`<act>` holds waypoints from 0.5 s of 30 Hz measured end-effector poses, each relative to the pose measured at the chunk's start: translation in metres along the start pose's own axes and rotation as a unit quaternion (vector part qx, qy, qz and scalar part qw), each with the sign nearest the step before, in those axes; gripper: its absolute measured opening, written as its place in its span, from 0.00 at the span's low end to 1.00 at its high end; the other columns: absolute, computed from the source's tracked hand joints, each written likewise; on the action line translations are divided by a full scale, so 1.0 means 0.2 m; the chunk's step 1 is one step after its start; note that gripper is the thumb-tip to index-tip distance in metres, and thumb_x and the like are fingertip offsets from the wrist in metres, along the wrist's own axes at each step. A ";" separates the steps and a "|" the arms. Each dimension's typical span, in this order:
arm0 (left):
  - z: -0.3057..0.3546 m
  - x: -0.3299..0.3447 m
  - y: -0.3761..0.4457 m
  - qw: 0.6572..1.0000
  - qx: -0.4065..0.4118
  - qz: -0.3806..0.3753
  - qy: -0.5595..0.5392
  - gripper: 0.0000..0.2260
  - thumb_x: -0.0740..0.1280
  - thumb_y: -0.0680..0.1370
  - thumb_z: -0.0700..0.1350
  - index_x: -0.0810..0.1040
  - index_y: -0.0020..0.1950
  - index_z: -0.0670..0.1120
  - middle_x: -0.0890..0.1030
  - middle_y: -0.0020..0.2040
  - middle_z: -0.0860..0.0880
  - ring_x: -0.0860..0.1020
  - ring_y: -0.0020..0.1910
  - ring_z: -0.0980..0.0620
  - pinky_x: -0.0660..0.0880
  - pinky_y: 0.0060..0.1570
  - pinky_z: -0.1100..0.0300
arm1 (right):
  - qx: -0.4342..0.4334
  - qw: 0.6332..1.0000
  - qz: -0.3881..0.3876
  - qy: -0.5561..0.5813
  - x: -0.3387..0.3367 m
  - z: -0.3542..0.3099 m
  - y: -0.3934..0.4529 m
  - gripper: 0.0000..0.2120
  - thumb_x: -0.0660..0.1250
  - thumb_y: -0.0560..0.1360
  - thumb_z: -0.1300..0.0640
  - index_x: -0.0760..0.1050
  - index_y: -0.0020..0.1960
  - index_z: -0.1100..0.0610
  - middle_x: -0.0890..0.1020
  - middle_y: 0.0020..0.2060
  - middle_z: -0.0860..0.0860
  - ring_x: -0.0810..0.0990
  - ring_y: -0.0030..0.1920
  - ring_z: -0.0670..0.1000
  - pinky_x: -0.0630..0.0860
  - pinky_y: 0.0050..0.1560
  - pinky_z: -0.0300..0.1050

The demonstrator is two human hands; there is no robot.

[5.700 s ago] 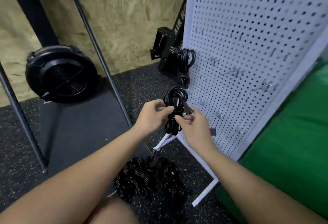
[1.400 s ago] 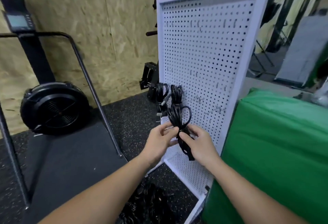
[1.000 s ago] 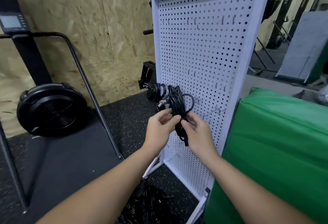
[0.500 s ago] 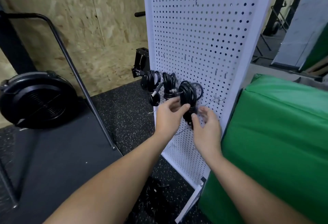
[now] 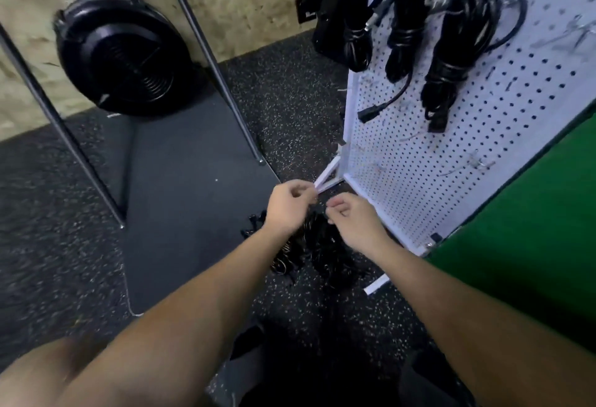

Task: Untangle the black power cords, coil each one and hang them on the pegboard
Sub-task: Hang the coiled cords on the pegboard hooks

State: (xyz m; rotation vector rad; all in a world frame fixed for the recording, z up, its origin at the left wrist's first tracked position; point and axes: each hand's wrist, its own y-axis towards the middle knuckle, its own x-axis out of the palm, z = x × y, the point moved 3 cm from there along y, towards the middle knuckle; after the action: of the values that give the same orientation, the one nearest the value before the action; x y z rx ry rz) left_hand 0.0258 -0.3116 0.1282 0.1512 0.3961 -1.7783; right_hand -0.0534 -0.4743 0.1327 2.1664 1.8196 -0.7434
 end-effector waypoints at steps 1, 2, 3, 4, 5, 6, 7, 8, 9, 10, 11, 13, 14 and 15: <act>-0.16 -0.05 0.01 0.999 -0.036 0.011 0.001 0.05 0.74 0.82 0.40 0.87 0.47 0.47 0.88 0.41 0.49 0.86 0.40 0.51 0.82 0.49 0.50 | 0.014 0.999 -0.031 -0.015 0.11 0.07 0.04 0.03 0.75 0.81 0.55 0.85 0.54 0.49 0.88 0.44 0.45 0.88 0.47 0.46 0.84 0.60 0.52; -0.28 -0.07 0.00 0.998 -0.065 0.021 0.002 0.07 0.74 0.82 0.39 0.87 0.46 0.47 0.88 0.40 0.50 0.84 0.39 0.52 0.81 0.48 0.50 | 0.025 0.998 -0.056 -0.027 0.18 0.12 0.04 0.04 0.75 0.81 0.56 0.86 0.56 0.51 0.88 0.46 0.46 0.88 0.48 0.46 0.83 0.61 0.49; -0.40 -0.11 -0.01 0.995 -0.094 0.036 0.007 0.08 0.73 0.82 0.39 0.86 0.44 0.47 0.87 0.39 0.50 0.83 0.39 0.52 0.80 0.47 0.51 | 0.036 0.995 -0.084 -0.029 0.27 0.18 0.06 0.06 0.75 0.81 0.57 0.86 0.57 0.52 0.88 0.47 0.47 0.87 0.50 0.46 0.82 0.61 0.47; -0.53 -0.14 0.00 0.991 -0.123 0.052 0.009 0.09 0.73 0.82 0.40 0.86 0.43 0.48 0.87 0.38 0.50 0.82 0.39 0.51 0.80 0.46 0.51 | 0.047 0.993 -0.110 -0.025 0.36 0.22 0.08 0.07 0.75 0.82 0.57 0.85 0.60 0.53 0.88 0.50 0.47 0.87 0.52 0.45 0.82 0.61 0.46; -0.66 -0.17 0.00 0.985 -0.156 0.067 0.005 0.08 0.73 0.82 0.41 0.87 0.42 0.48 0.87 0.38 0.50 0.82 0.39 0.50 0.79 0.46 0.52 | 0.052 0.989 -0.134 -0.024 0.44 0.26 0.10 0.10 0.75 0.82 0.58 0.84 0.63 0.55 0.87 0.52 0.48 0.86 0.53 0.45 0.81 0.61 0.44; -0.76 -0.20 -0.01 0.979 -0.187 0.084 -0.002 0.08 0.73 0.81 0.43 0.87 0.43 0.48 0.87 0.38 0.51 0.83 0.40 0.48 0.79 0.46 0.52 | 0.056 0.986 -0.154 -0.026 0.53 0.30 0.13 0.13 0.75 0.82 0.58 0.83 0.66 0.55 0.86 0.55 0.48 0.85 0.55 0.45 0.81 0.63 0.44; -0.85 -0.22 -0.01 0.971 -0.216 0.097 -0.005 0.07 0.73 0.81 0.45 0.88 0.44 0.48 0.87 0.38 0.52 0.84 0.42 0.46 0.80 0.47 0.51 | 0.059 0.984 -0.167 -0.024 0.61 0.33 0.16 0.15 0.75 0.82 0.58 0.82 0.69 0.56 0.86 0.58 0.48 0.85 0.57 0.45 0.81 0.66 0.45; -0.93 -0.24 -0.01 0.965 -0.239 0.109 0.001 0.06 0.73 0.80 0.47 0.88 0.46 0.48 0.87 0.40 0.51 0.86 0.45 0.44 0.81 0.49 0.51 | 0.068 0.981 -0.182 -0.020 0.69 0.36 0.20 0.17 0.74 0.82 0.58 0.81 0.71 0.56 0.86 0.61 0.49 0.85 0.58 0.44 0.81 0.68 0.46; -1.00 -0.25 0.00 0.958 -0.260 0.122 0.020 0.06 0.74 0.80 0.48 0.87 0.49 0.47 0.87 0.43 0.49 0.87 0.48 0.42 0.82 0.51 0.50 | 0.075 0.978 -0.196 -0.017 0.76 0.38 0.22 0.18 0.74 0.83 0.59 0.80 0.72 0.56 0.86 0.62 0.49 0.85 0.59 0.44 0.81 0.69 0.47; -1.05 -0.26 0.01 0.950 -0.278 0.138 0.037 0.08 0.73 0.81 0.49 0.85 0.52 0.45 0.87 0.45 0.46 0.86 0.50 0.42 0.81 0.51 0.50 | 0.079 0.975 -0.209 -0.018 0.84 0.38 0.25 0.18 0.73 0.83 0.59 0.80 0.72 0.56 0.86 0.62 0.49 0.84 0.60 0.44 0.80 0.70 0.46; -1.11 -0.27 0.02 0.941 -0.299 0.153 0.046 0.09 0.72 0.81 0.49 0.83 0.55 0.43 0.87 0.48 0.44 0.85 0.52 0.41 0.80 0.51 0.50 | 0.083 0.972 -0.221 -0.021 0.90 0.38 0.27 0.18 0.73 0.83 0.59 0.80 0.73 0.56 0.86 0.63 0.50 0.84 0.61 0.45 0.79 0.71 0.45; -1.20 -0.28 0.03 0.930 -0.324 0.165 0.052 0.11 0.71 0.82 0.48 0.79 0.61 0.44 0.85 0.54 0.44 0.84 0.55 0.42 0.80 0.56 0.51 | 0.091 0.968 -0.232 -0.026 1.02 0.37 0.29 0.20 0.71 0.84 0.59 0.78 0.76 0.55 0.83 0.69 0.51 0.82 0.68 0.47 0.75 0.74 0.42; -1.25 -0.27 0.05 0.931 -0.324 0.158 0.051 0.12 0.70 0.82 0.48 0.78 0.63 0.44 0.85 0.56 0.45 0.83 0.56 0.42 0.80 0.58 0.50 | 0.096 0.967 -0.234 -0.029 1.07 0.37 0.29 0.22 0.70 0.85 0.59 0.75 0.79 0.55 0.81 0.72 0.51 0.80 0.72 0.49 0.72 0.75 0.41; -1.29 -0.27 0.06 0.934 -0.325 0.142 0.050 0.12 0.69 0.82 0.47 0.79 0.63 0.44 0.86 0.57 0.45 0.83 0.57 0.42 0.80 0.59 0.50 | 0.102 0.966 -0.235 -0.033 1.12 0.38 0.30 0.24 0.68 0.86 0.59 0.73 0.81 0.54 0.78 0.75 0.52 0.77 0.75 0.51 0.70 0.74 0.40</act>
State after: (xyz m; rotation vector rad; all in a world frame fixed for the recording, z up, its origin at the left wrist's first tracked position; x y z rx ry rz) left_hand 0.0224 -0.1764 -0.0973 -0.1663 0.9642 -1.2813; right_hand 0.0099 -0.3308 -0.0538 1.7984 2.3434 -1.1283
